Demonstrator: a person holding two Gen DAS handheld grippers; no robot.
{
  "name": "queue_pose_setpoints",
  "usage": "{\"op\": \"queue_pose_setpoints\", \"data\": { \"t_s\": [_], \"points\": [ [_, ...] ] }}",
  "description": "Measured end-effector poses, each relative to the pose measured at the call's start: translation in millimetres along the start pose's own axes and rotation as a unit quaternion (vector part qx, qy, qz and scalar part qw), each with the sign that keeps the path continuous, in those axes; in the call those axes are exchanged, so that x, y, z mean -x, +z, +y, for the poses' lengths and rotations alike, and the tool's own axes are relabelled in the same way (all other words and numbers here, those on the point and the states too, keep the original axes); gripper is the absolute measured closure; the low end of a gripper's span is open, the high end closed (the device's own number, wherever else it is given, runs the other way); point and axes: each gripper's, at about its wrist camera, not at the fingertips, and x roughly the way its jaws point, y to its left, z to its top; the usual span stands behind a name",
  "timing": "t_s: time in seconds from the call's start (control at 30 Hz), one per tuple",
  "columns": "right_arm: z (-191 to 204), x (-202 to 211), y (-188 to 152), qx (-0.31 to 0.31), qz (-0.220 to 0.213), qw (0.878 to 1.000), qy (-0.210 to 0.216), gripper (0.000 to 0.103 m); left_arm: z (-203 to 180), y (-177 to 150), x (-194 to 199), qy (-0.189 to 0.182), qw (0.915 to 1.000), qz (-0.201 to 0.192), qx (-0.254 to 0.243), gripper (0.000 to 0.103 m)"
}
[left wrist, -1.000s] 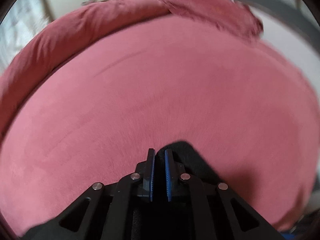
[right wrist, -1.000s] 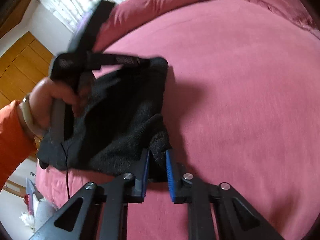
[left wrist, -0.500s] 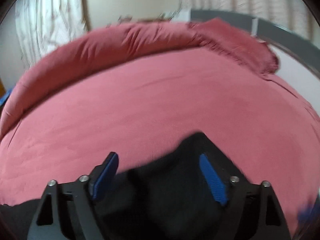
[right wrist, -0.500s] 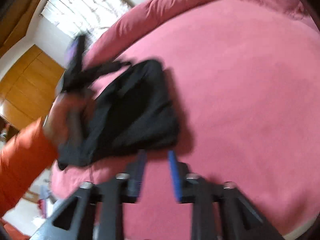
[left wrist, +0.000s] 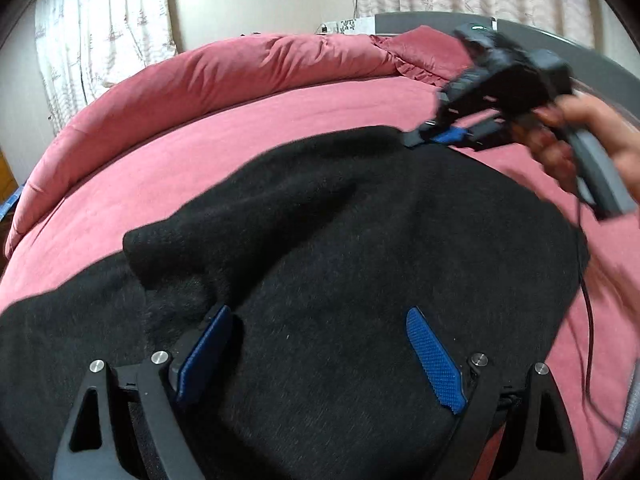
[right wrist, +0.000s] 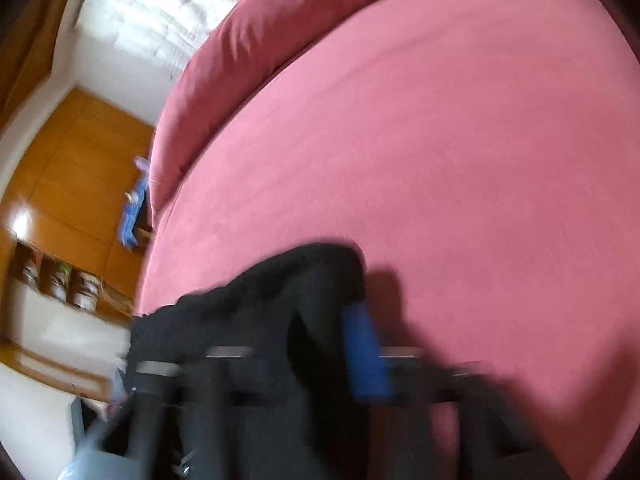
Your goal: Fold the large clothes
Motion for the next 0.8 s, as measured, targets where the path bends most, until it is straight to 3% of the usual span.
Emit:
{"op": "queue_pose_setpoints", "data": {
  "t_s": [0.07,0.17,0.2,0.23,0.27,0.33,0.37,0.43,0.5,0.6,0.67,0.8],
  "points": [
    [-6,-15,15,-0.028,-0.005,0.999,-0.028,0.088,3,-1,1,0.003,1.0,-0.009,-0.003,0.013],
    [-27,-20,22,-0.044,-0.036,0.989,-0.133,0.089,8,-4,11,0.009,0.9998,-0.012,-0.016,0.017],
    [-39,-11,19,-0.063,-0.047,0.991,-0.112,0.087,12,-6,15,0.02,0.9997,-0.013,-0.011,0.017],
    [-46,-2,13,-0.081,-0.053,0.992,-0.081,0.078,22,-7,20,0.032,0.9993,-0.016,0.008,0.017],
    [-55,16,1,-0.106,-0.055,0.992,-0.036,0.074,31,-8,25,0.036,0.9988,-0.021,0.025,0.017],
    [-56,50,-25,-0.087,-0.064,0.994,0.007,0.073,50,-14,29,0.067,0.9952,-0.019,0.068,0.008],
    [-47,66,-41,-0.053,-0.066,0.996,0.007,0.073,64,-20,26,0.078,0.9922,-0.006,0.097,0.002],
    [-20,85,-76,0.035,-0.057,0.998,-0.006,0.073,82,-28,22,0.043,0.9869,0.002,0.155,0.001],
    [1,92,-109,0.117,-0.027,0.992,-0.045,0.073,85,-27,22,0.044,0.9833,0.009,0.177,0.001],
    [5,86,-141,0.135,0.033,0.988,-0.063,0.075,83,-23,27,0.046,0.9804,0.016,0.191,0.002],
    [-7,76,-152,0.117,0.051,0.991,-0.046,0.075,83,-24,34,0.048,0.9784,0.016,0.2,0.002],
    [-9,85,-164,0.118,0.029,0.991,-0.054,0.075,85,-35,48,0.045,0.9752,0.009,0.216,0.002]
  ]
}}
